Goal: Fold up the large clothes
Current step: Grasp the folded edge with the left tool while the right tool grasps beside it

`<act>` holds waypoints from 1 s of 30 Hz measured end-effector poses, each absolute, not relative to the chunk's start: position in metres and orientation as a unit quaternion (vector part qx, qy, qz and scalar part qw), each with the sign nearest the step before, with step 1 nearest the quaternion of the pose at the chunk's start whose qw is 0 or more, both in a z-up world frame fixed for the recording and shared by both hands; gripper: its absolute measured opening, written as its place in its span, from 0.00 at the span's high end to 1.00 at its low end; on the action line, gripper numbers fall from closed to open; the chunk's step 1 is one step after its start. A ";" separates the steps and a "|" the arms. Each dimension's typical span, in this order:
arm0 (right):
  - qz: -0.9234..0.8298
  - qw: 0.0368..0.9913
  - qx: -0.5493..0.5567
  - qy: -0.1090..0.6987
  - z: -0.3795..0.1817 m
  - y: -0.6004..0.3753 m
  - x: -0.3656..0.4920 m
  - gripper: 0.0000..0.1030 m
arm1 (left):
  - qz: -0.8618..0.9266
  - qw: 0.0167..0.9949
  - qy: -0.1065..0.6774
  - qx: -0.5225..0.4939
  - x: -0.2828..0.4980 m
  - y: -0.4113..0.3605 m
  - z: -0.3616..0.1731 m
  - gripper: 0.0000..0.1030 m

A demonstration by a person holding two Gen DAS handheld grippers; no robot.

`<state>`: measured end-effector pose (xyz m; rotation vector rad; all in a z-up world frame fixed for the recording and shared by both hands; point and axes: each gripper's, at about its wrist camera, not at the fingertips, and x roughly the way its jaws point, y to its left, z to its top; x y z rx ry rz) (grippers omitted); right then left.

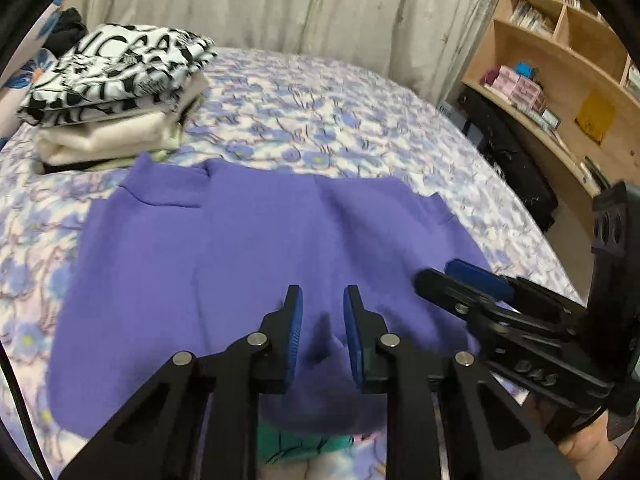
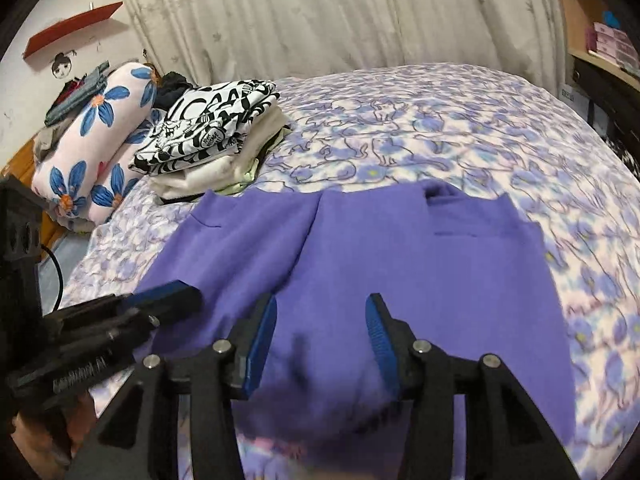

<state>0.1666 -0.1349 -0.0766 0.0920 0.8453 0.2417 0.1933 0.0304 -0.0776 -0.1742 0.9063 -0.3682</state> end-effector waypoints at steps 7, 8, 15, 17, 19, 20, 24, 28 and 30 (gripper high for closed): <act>0.077 0.885 0.081 0.451 -0.127 -0.183 0.169 0.59 | -0.154 0.856 0.484 -0.098 0.199 0.045 -0.130 0.83; 0.073 0.887 0.073 0.450 -0.123 -0.184 0.166 0.59 | -0.154 0.855 0.484 -0.105 0.199 0.047 -0.130 0.83; 0.105 0.882 0.112 0.445 -0.096 -0.177 0.145 0.58 | -0.157 0.865 0.463 -0.113 0.181 0.040 -0.104 0.82; 0.124 0.884 0.109 0.438 -0.089 -0.167 0.137 0.58 | -0.175 0.869 0.450 -0.108 0.172 0.035 -0.095 0.81; 0.136 0.884 0.092 0.438 -0.089 -0.155 0.129 0.58 | -0.182 0.871 0.446 -0.097 0.163 0.029 -0.093 0.81; 0.141 0.882 0.080 0.443 -0.093 -0.148 0.126 0.57 | -0.180 0.869 0.452 -0.085 0.160 0.025 -0.099 0.81; 0.130 0.860 0.040 0.492 -0.130 -0.130 0.121 0.58 | -0.175 0.852 0.486 -0.087 0.156 0.025 -0.125 0.81; 0.135 0.857 0.081 0.491 -0.135 -0.141 0.115 0.57 | -0.176 0.851 0.484 -0.099 0.149 0.030 -0.129 0.80; 0.137 0.854 0.093 0.494 -0.132 -0.145 0.115 0.57 | -0.172 0.851 0.485 -0.100 0.148 0.030 -0.126 0.79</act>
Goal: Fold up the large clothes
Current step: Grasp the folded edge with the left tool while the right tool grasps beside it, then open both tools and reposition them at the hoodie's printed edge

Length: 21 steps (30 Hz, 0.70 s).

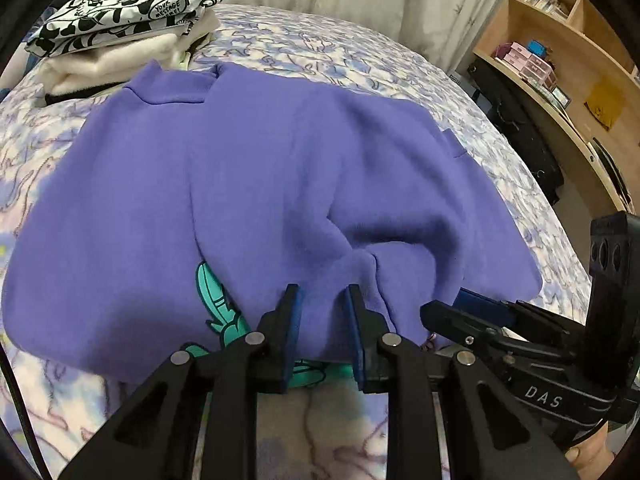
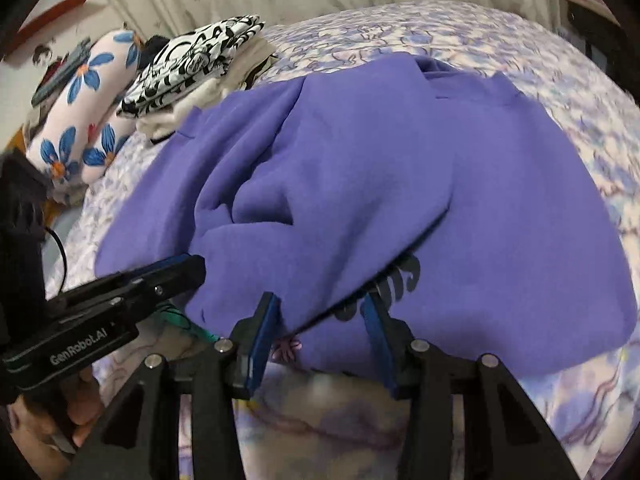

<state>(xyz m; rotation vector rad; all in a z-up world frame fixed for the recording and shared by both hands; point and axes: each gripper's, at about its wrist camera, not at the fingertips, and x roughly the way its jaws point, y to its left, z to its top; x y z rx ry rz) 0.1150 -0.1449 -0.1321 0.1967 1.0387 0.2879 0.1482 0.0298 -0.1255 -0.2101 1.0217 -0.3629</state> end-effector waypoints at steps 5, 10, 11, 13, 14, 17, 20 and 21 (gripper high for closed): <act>0.133 0.856 0.102 0.489 -0.123 -0.148 0.107 0.57 | -0.171 0.849 0.488 -0.109 0.143 0.029 -0.114 0.55; 0.126 0.862 0.103 0.481 -0.110 -0.149 0.095 0.57 | -0.165 0.853 0.482 -0.109 0.132 0.028 -0.098 0.32; 0.125 0.863 0.102 0.479 -0.107 -0.149 0.093 0.57 | -0.151 0.859 0.480 -0.099 0.128 0.028 -0.093 0.22; 0.126 0.865 0.103 0.475 -0.101 -0.150 0.087 0.57 | -0.143 0.866 0.470 -0.094 0.121 0.030 -0.084 0.20; 0.126 0.867 0.103 0.472 -0.097 -0.150 0.083 0.57 | -0.142 0.868 0.466 -0.095 0.117 0.032 -0.079 0.20; 0.125 0.871 0.102 0.464 -0.084 -0.149 0.072 0.57 | -0.128 0.871 0.465 -0.096 0.109 0.038 -0.067 0.20; 0.126 0.876 0.097 0.456 -0.074 -0.146 0.063 0.57 | -0.115 0.873 0.464 -0.099 0.098 0.049 -0.057 0.20; 0.126 0.878 0.094 0.452 -0.070 -0.145 0.059 0.57 | -0.113 0.873 0.463 -0.100 0.095 0.053 -0.054 0.20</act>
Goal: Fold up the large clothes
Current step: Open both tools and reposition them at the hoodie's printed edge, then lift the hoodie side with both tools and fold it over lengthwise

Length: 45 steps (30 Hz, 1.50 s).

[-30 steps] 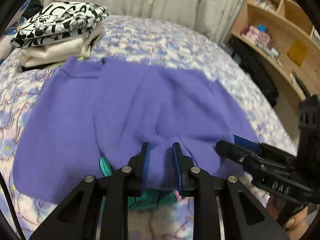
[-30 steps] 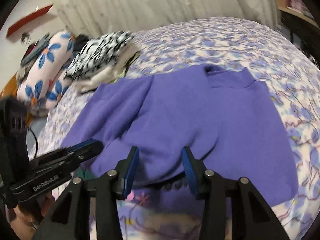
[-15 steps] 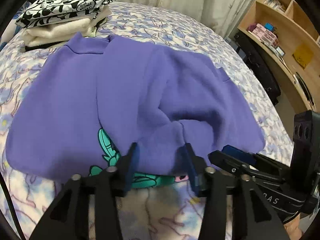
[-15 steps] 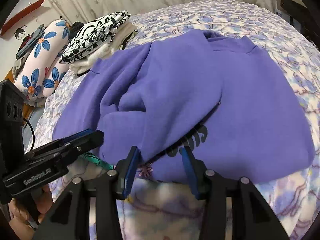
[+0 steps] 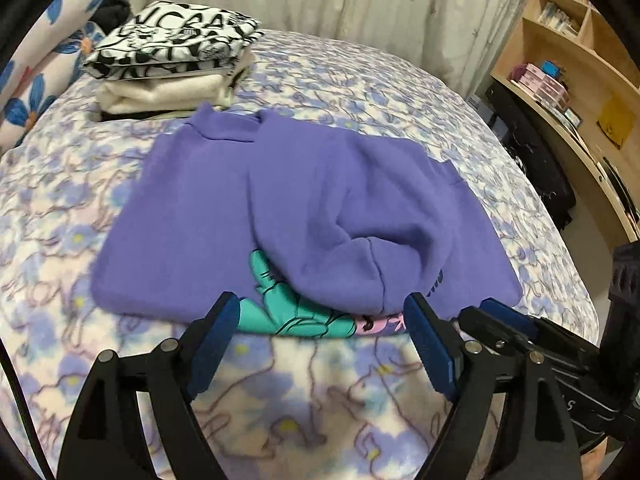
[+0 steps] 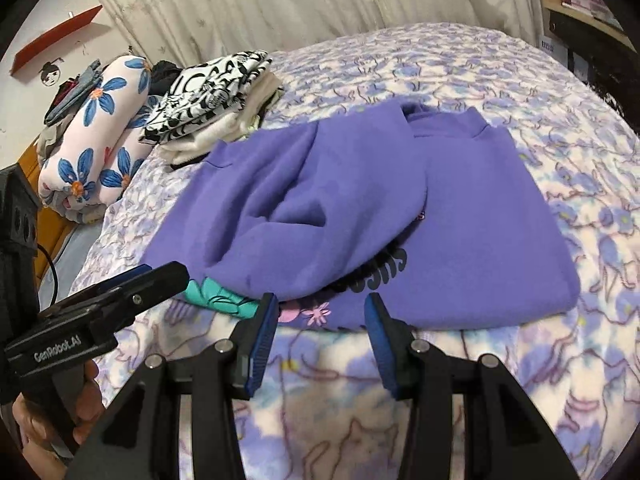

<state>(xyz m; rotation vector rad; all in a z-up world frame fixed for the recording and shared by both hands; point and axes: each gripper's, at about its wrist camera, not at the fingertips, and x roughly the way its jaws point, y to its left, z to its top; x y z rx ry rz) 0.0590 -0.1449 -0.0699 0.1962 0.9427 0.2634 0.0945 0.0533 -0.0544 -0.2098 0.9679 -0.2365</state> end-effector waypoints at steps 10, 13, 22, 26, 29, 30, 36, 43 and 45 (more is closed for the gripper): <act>0.130 0.884 0.079 0.441 -0.053 -0.134 0.042 0.55 | -0.138 0.855 0.471 -0.170 0.063 0.100 -0.047 0.18; 0.130 0.886 0.073 0.438 -0.054 -0.129 0.045 0.51 | -0.148 0.842 0.472 -0.216 0.062 0.118 -0.061 0.14; 0.142 0.900 0.065 0.406 -0.056 -0.107 0.064 0.51 | -0.126 0.809 0.484 -0.310 0.090 0.149 -0.132 0.14; 0.130 0.910 0.038 0.392 -0.056 -0.096 0.081 0.52 | -0.113 0.806 0.471 -0.341 0.110 0.159 -0.153 0.14; 0.131 0.909 0.032 0.394 -0.063 -0.091 0.101 0.62 | -0.100 0.807 0.453 -0.365 0.131 0.165 -0.164 0.14; 0.130 0.908 0.032 0.396 -0.066 -0.089 0.109 0.64 | -0.095 0.808 0.448 -0.369 0.139 0.165 -0.167 0.14; 0.108 0.898 0.035 0.426 -0.105 -0.081 0.150 0.73 | -0.066 0.819 0.412 -0.394 0.169 0.171 -0.169 0.18; 0.096 0.890 0.036 0.445 -0.135 -0.081 0.155 0.74 | -0.035 0.865 0.376 -0.331 0.179 0.166 -0.143 0.81; 0.099 0.889 0.036 0.445 -0.136 -0.082 0.155 0.74 | -0.030 0.895 0.353 -0.271 0.172 0.148 -0.124 0.83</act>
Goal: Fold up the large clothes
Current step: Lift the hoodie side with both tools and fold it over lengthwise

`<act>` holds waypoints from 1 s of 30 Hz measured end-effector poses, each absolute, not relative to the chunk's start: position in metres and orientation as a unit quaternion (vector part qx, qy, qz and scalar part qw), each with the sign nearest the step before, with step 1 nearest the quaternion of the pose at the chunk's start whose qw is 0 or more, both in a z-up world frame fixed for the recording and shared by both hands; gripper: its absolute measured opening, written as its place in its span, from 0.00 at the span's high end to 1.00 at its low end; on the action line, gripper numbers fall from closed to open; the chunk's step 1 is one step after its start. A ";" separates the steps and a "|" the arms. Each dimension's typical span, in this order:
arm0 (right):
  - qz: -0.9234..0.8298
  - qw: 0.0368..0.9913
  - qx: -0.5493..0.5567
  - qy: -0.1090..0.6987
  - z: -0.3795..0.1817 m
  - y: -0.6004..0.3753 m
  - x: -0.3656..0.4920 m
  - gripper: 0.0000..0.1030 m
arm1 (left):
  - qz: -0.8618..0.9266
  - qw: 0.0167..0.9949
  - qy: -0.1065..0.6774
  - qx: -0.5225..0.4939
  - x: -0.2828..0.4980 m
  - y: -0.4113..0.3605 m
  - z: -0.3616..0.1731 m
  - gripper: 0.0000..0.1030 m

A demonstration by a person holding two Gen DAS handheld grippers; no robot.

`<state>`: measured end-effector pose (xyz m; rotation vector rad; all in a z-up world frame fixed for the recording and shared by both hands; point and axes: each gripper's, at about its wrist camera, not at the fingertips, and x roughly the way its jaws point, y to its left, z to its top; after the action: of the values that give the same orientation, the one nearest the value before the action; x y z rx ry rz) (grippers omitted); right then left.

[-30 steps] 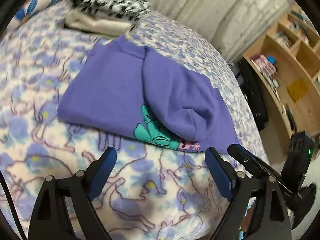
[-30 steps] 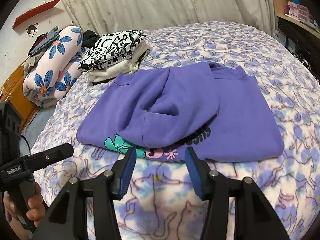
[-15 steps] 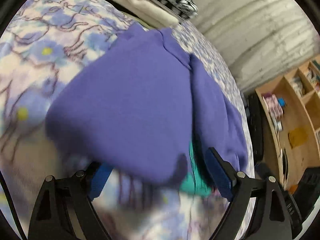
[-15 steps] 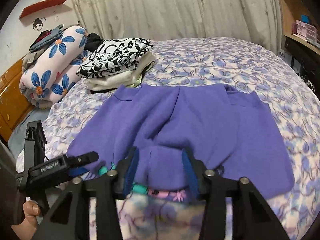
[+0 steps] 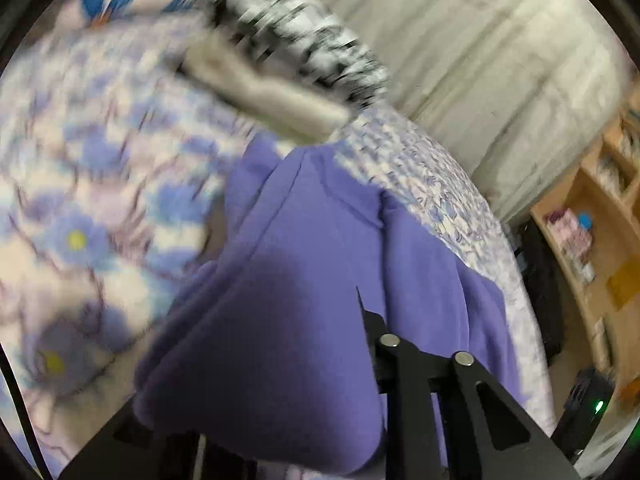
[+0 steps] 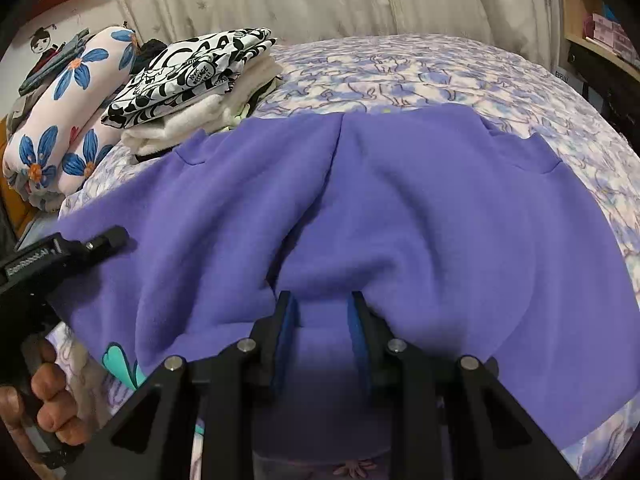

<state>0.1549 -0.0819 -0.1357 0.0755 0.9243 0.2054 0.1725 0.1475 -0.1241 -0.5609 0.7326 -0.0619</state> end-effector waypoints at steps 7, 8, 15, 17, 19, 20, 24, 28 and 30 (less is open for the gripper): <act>0.110 0.884 0.072 0.449 -0.139 -0.093 0.154 0.74 | -0.074 0.956 0.274 -0.073 0.154 0.059 -0.050 0.83; 0.113 0.881 0.086 0.451 -0.139 -0.098 0.154 0.74 | -0.093 0.957 0.268 -0.055 0.154 0.042 -0.040 0.83; 0.180 0.830 0.244 0.468 -0.134 -0.172 0.140 0.74 | -0.158 0.957 0.244 0.013 0.153 -0.038 -0.010 0.83; 0.172 0.828 0.273 0.459 -0.127 -0.202 0.124 0.74 | -0.177 0.954 0.241 0.027 0.154 -0.065 -0.005 0.83; 0.142 0.840 0.272 0.446 -0.118 -0.233 0.102 0.74 | -0.197 0.949 0.244 0.033 0.157 -0.089 -0.006 0.83; 0.120 0.850 0.265 0.440 -0.114 -0.248 0.091 0.74 | -0.206 0.946 0.248 0.039 0.158 -0.104 -0.009 0.83; 0.044 0.866 0.257 0.427 -0.105 -0.304 0.057 0.74 | -0.229 0.930 0.274 0.086 0.161 -0.162 -0.030 0.83; -0.002 0.865 0.270 0.424 -0.106 -0.338 0.044 0.74 | -0.242 0.904 0.333 0.115 0.173 -0.198 -0.079 0.83; -0.017 0.864 0.272 0.424 -0.107 -0.345 0.043 0.74 | -0.247 0.892 0.357 0.127 0.179 -0.209 -0.101 0.83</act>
<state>0.0434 -0.3453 -0.1074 0.5706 0.8887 -0.0361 0.1792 -0.2092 -0.1012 0.2631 0.7416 -0.5133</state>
